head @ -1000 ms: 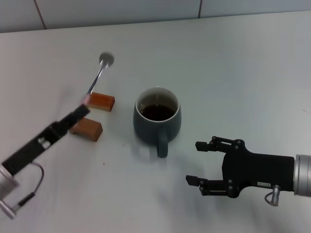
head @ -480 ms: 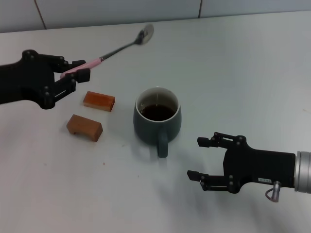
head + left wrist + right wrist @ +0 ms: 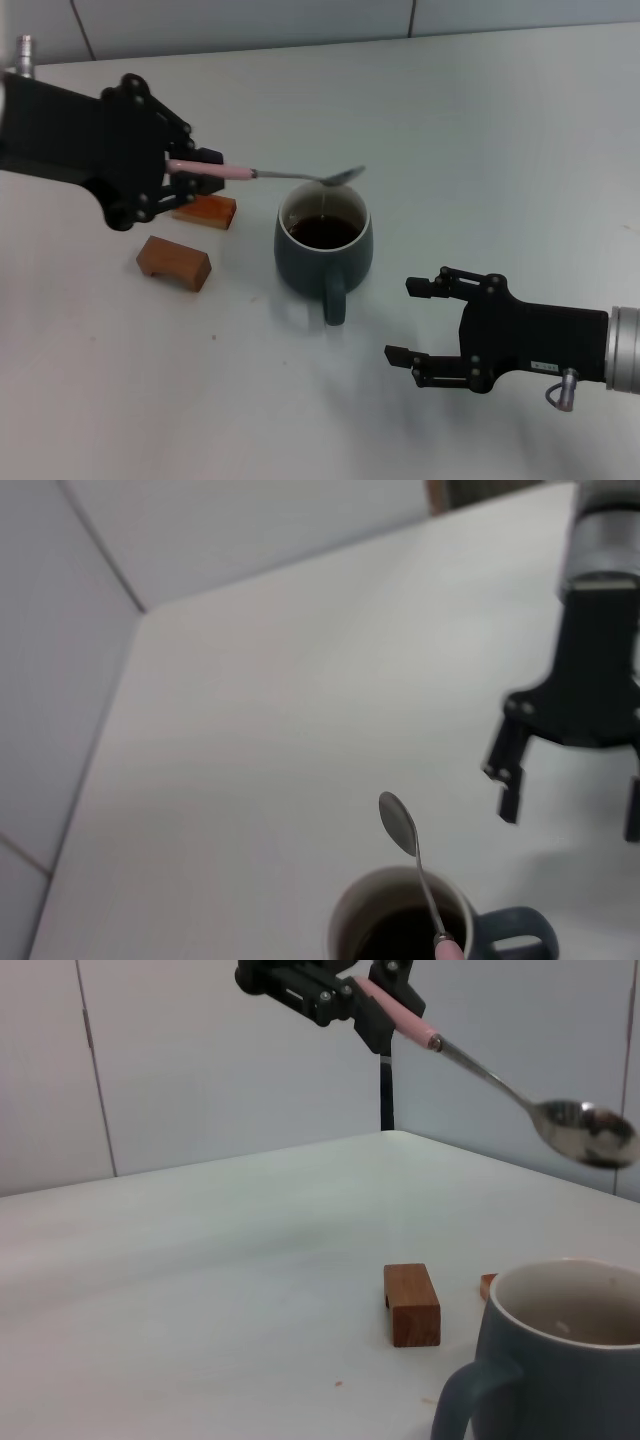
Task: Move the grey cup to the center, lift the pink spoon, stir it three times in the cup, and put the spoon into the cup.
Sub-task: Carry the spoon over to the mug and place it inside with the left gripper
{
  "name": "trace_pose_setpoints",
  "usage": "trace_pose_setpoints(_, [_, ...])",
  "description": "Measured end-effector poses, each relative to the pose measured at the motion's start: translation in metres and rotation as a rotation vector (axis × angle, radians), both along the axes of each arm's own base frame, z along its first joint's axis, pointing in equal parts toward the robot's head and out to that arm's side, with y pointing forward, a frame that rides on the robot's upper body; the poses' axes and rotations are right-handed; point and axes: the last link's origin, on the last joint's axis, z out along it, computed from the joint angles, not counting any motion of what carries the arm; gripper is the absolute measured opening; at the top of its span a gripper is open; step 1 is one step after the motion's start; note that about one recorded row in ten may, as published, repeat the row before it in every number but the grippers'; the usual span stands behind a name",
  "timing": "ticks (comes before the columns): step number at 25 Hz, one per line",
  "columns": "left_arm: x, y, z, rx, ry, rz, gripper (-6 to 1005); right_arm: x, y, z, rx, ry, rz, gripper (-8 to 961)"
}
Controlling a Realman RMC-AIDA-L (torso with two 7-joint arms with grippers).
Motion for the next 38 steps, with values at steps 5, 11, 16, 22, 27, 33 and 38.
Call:
trace_pose_setpoints(5, [0.041,-0.004,-0.017,0.004,0.225,-0.146,139,0.002,-0.002,-0.001,-0.003,0.001,-0.010,820])
trace_pose_setpoints(11, [0.060,0.001,-0.027,0.016,0.336,-0.208,140,0.003,-0.003,-0.002,-0.006,0.001,-0.013,820])
trace_pose_setpoints(16, [0.065,0.005,-0.031,0.051,0.429,-0.246,141,0.003,-0.004,-0.003,-0.009,0.000,-0.011,820])
trace_pose_setpoints(22, [0.066,0.007,-0.034,0.069,0.498,-0.272,142,0.003,-0.004,-0.003,-0.011,-0.002,-0.008,820])
trace_pose_setpoints(27, [0.069,0.003,-0.043,0.058,0.545,-0.308,143,0.002,-0.004,-0.003,-0.013,-0.004,-0.005,820])
trace_pose_setpoints(33, [0.071,0.004,-0.052,0.066,0.600,-0.339,144,0.003,-0.004,-0.003,-0.014,-0.004,-0.004,819])
trace_pose_setpoints(38, [0.070,0.005,-0.062,0.054,0.639,-0.360,146,0.002,-0.004,-0.003,-0.015,-0.005,-0.004,819])
